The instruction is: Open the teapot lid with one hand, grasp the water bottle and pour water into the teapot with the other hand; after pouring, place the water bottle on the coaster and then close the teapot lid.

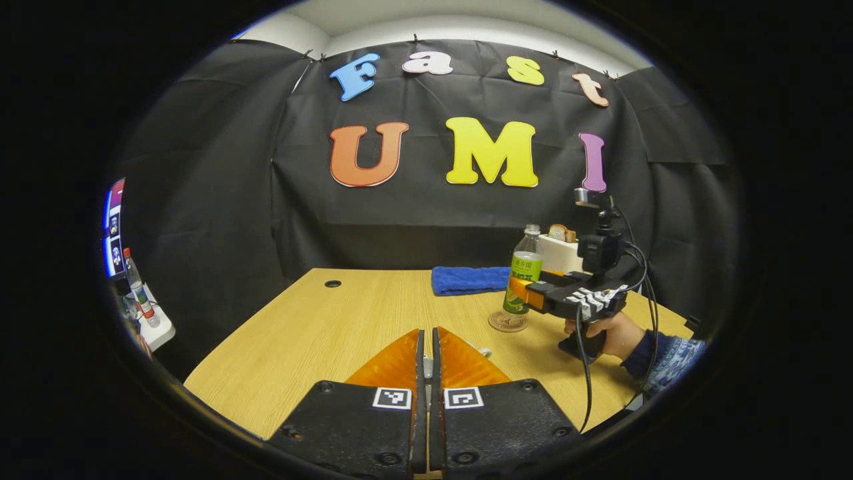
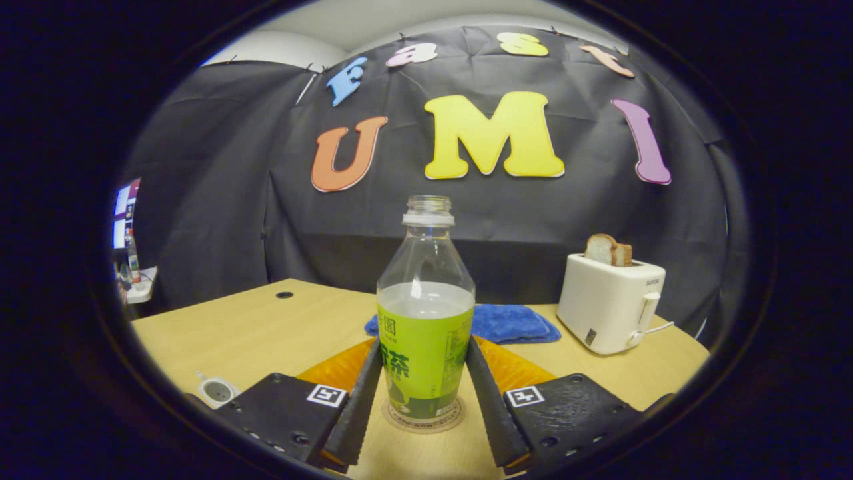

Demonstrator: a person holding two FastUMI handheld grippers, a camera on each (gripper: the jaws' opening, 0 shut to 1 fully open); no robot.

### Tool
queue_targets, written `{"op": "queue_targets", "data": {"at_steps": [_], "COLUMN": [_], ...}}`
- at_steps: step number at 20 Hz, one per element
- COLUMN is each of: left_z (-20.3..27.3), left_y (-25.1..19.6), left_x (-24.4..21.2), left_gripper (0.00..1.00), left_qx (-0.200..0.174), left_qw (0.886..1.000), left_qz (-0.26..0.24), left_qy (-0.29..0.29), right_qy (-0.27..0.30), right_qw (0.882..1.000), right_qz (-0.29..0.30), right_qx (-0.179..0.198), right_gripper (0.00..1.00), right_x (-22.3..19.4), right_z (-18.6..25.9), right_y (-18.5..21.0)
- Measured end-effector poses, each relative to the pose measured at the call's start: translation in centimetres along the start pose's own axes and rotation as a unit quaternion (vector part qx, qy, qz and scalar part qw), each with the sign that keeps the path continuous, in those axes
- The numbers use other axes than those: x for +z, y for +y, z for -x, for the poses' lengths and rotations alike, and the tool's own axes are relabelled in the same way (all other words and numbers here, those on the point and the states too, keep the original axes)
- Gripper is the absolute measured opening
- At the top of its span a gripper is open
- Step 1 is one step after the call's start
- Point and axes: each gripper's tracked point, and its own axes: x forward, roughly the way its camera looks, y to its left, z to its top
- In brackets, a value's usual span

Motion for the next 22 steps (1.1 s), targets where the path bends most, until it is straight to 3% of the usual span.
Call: {"op": "queue_targets", "data": {"at_steps": [4, 9, 12, 14, 22], "left_z": [0.0, 0.0, 0.1, 0.0, -1.2], "left_y": [-0.1, -0.2, -0.5, -0.6, -1.9], "left_x": [0.1, 0.1, 0.2, 0.6, 1.5], "left_gripper": [0.04, 0.04, 0.04, 0.04, 0.04], "left_qx": [0.001, 0.003, 0.001, 0.002, 0.0], "left_qw": [1.0, 1.0, 1.0, 1.0, 0.999], "left_qz": [-0.005, -0.01, -0.011, -0.009, 0.006], "left_qy": [-0.001, -0.002, -0.004, -0.011, -0.036], "right_qy": [0.01, 0.03, 0.029, 0.03, -0.008], "right_qw": [1.0, 1.0, 0.999, 0.999, 1.0], "right_qz": [-0.001, 0.0, -0.016, -0.027, -0.003], "right_qx": [-0.014, -0.004, -0.002, -0.002, -0.013], "right_gripper": [0.74, 0.77, 0.88, 0.96, 0.96], "right_x": [-1.5, -2.7, -2.5, -2.3, -1.8], "right_z": [-1.2, -1.2, -0.6, 0.5, 9.4], "right_y": [-0.6, -0.3, -0.3, -0.7, -4.0]}}
